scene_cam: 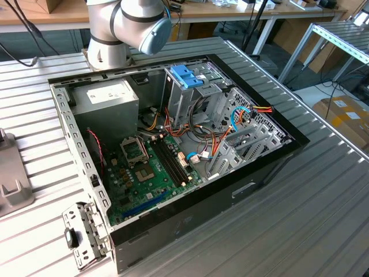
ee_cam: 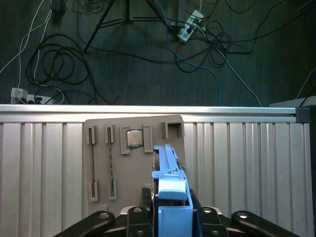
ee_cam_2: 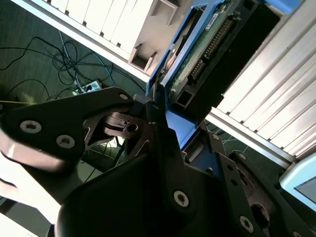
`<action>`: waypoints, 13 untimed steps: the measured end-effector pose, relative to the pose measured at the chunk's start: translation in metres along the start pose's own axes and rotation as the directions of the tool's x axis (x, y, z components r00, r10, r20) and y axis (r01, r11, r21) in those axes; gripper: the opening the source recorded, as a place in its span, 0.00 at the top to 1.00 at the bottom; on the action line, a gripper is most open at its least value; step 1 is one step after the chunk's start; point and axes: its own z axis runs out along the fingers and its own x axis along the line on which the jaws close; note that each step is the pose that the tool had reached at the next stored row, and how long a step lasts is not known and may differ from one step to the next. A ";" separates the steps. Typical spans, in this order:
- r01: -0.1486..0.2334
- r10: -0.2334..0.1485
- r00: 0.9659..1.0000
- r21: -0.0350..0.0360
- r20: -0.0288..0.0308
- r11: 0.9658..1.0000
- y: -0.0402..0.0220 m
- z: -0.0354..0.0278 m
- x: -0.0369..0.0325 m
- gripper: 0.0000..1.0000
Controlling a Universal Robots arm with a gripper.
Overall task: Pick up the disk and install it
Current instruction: 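Pick up the disk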
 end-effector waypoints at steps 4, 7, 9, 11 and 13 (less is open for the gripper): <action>0.000 0.000 1.000 0.000 0.000 1.000 0.0001 -0.0020 -0.0010 0.63; 0.000 0.000 1.000 0.000 0.000 1.000 0.0001 -0.0019 -0.0017 0.63; 0.000 0.000 1.000 0.000 0.000 1.000 0.0001 -0.0019 -0.0018 0.63; 0.000 0.000 1.000 0.000 0.000 1.000 0.0001 -0.0019 -0.0018 0.63; 0.000 0.000 1.000 0.000 0.000 1.000 0.0002 -0.0031 -0.0020 0.63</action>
